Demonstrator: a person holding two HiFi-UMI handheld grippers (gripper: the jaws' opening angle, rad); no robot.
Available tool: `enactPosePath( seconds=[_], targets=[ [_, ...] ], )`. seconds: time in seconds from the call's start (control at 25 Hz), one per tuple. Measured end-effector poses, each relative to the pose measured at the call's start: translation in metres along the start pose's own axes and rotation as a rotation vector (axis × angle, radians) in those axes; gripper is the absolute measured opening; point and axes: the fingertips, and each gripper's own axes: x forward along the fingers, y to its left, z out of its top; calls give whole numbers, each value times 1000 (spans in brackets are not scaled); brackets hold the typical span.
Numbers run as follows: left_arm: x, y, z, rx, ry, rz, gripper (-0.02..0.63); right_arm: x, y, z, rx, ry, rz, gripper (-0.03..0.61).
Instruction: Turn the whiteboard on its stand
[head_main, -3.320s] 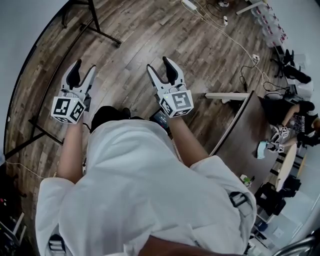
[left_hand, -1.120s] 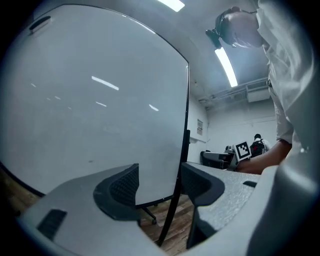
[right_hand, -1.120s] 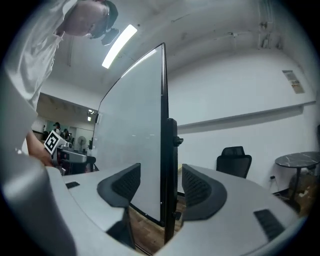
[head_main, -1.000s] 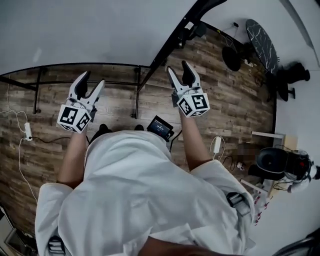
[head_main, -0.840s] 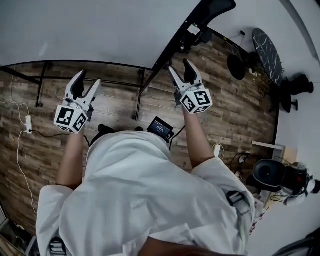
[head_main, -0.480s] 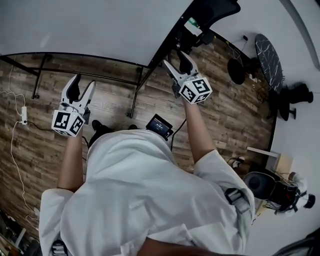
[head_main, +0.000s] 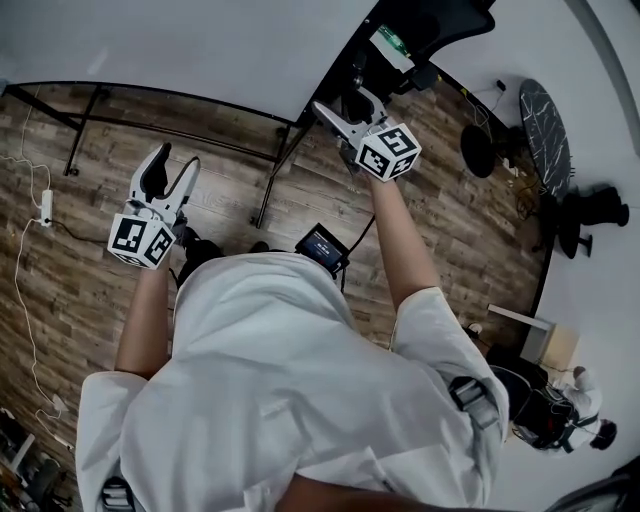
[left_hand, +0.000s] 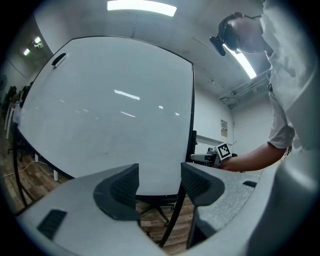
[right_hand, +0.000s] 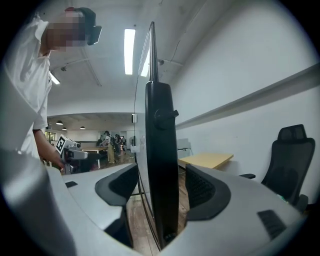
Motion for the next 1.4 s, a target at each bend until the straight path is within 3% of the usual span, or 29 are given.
enactPosePath(
  seconds=[0.4,0.76,1.4],
  targets=[
    [0,-14,2,13,1,-4,245,21,1,-5,-22,24,60,261],
    [-9,-11,2,18,9,12,245,31,0,-5,-23,3,71,184],
    [0,-19,0,4,23,-30,245,27,2,-5,-68,-38,86,163]
  ],
)
